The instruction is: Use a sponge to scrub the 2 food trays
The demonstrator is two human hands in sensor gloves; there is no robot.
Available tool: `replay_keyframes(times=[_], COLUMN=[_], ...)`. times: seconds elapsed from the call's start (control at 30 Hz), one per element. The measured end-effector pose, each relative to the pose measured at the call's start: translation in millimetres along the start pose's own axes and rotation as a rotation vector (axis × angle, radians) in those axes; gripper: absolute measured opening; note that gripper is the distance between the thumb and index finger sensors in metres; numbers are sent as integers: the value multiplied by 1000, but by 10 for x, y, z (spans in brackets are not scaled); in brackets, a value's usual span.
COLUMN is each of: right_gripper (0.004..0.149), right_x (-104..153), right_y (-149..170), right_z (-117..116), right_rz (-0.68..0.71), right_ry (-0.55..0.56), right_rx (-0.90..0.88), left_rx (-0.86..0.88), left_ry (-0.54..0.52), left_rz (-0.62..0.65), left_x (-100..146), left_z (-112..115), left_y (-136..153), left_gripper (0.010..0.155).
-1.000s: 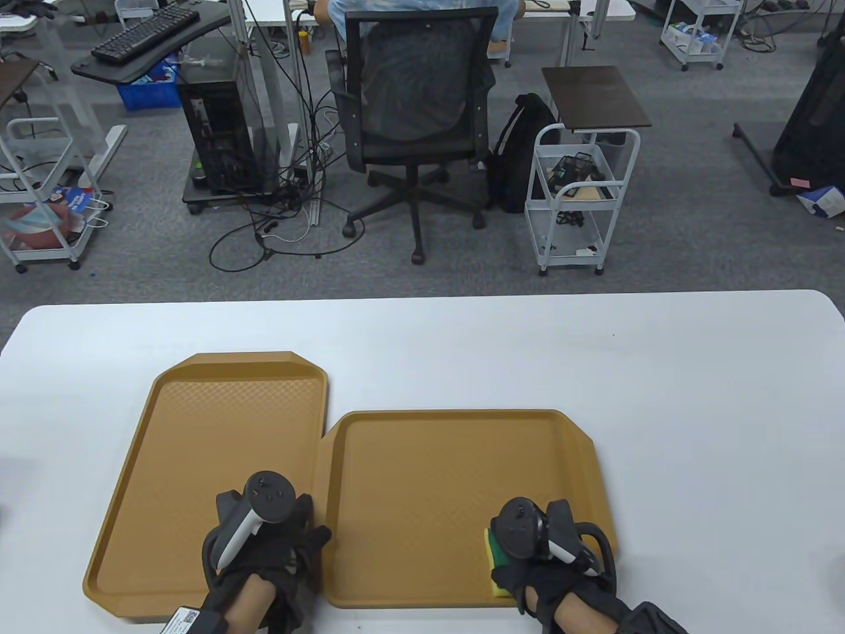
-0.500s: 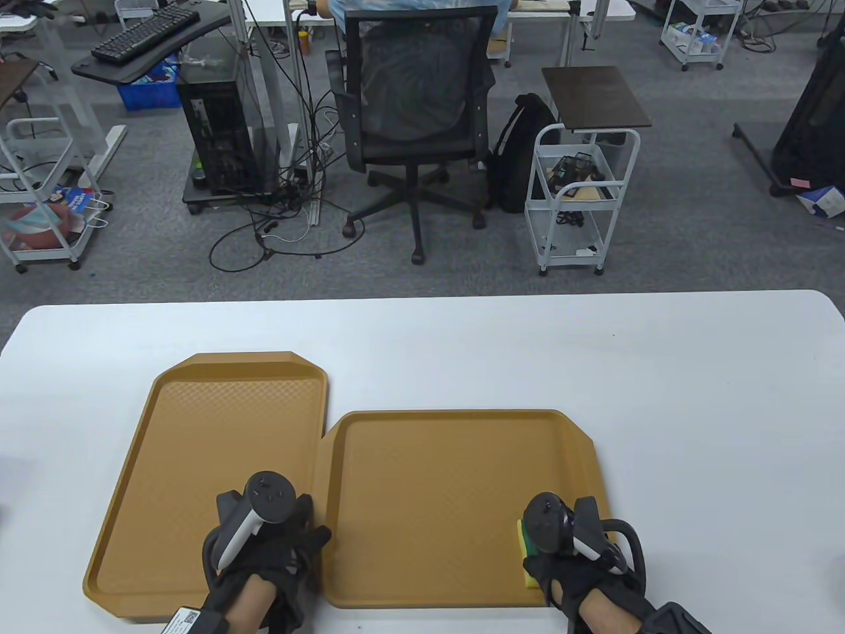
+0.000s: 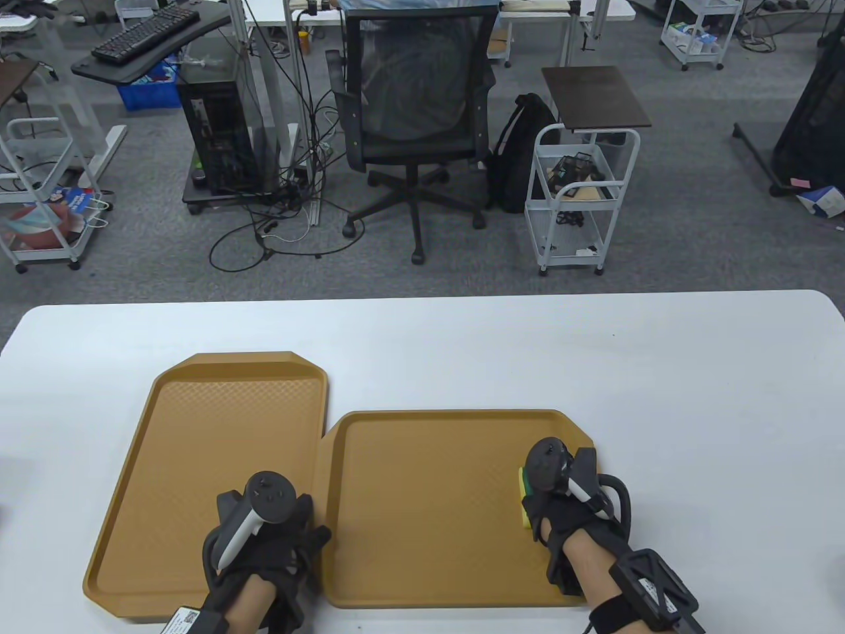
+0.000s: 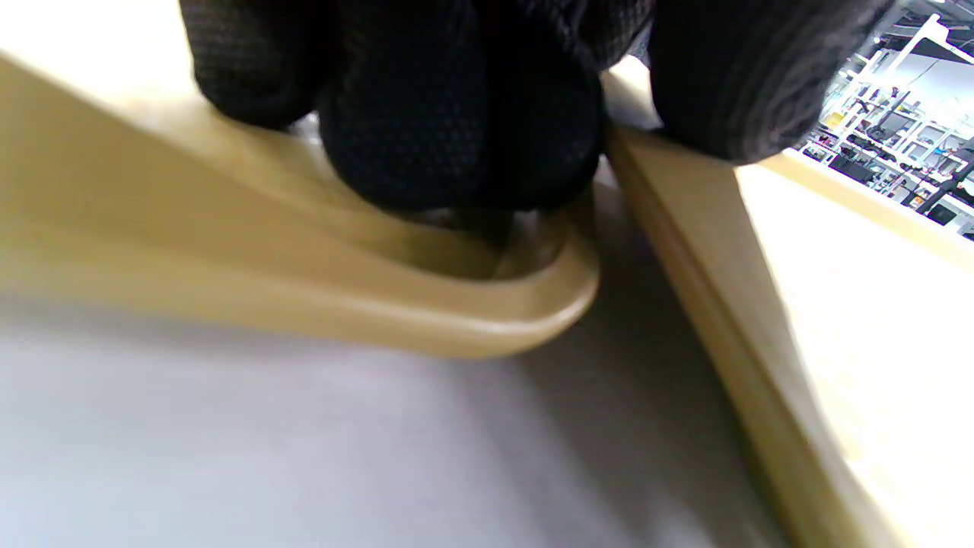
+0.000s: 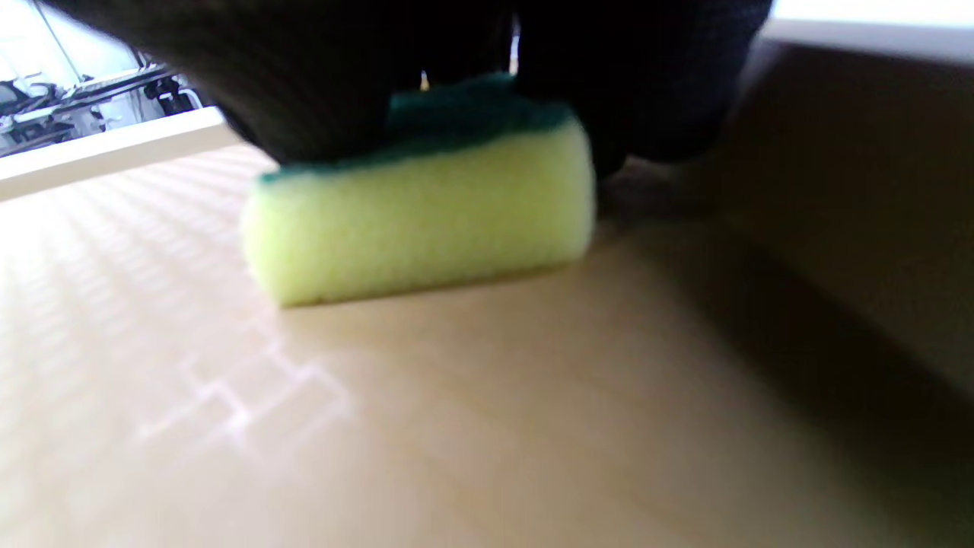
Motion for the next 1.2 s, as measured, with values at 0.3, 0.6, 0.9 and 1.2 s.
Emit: replay_keyframes(times=[0.3, 0.6, 0.9, 1.2], right_gripper=[64, 64, 64, 65], right_x=[-285, -355, -348, -330], right_y=[-55, -134, -652, -1355], right_z=[7, -10, -129, -304], right_rz=[-65, -61, 54, 154], right_ry=[32, 38, 17, 6], right_rx=[-51, -41, -33, -38], left_rx=[0, 0, 0, 0], left_ry=[0, 4, 3, 5], left_rz=[0, 3, 2, 4], left_x=[0, -1, -4, -7], left_z=[0, 1, 3, 3], left_y=[0, -1, -3, -2], left_gripper=[72, 72, 72, 72])
Point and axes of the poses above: the tracker on the back of each hand, its own y axis roughly to the little-finger side, its own x axis roughly from the fingertips to the wrist, z = x × y, the point moved 2 cm from there along -x, roughly from the wrist to the fingertips, and after that the axes turned 9 degrees about y, right-handed, at the moved point
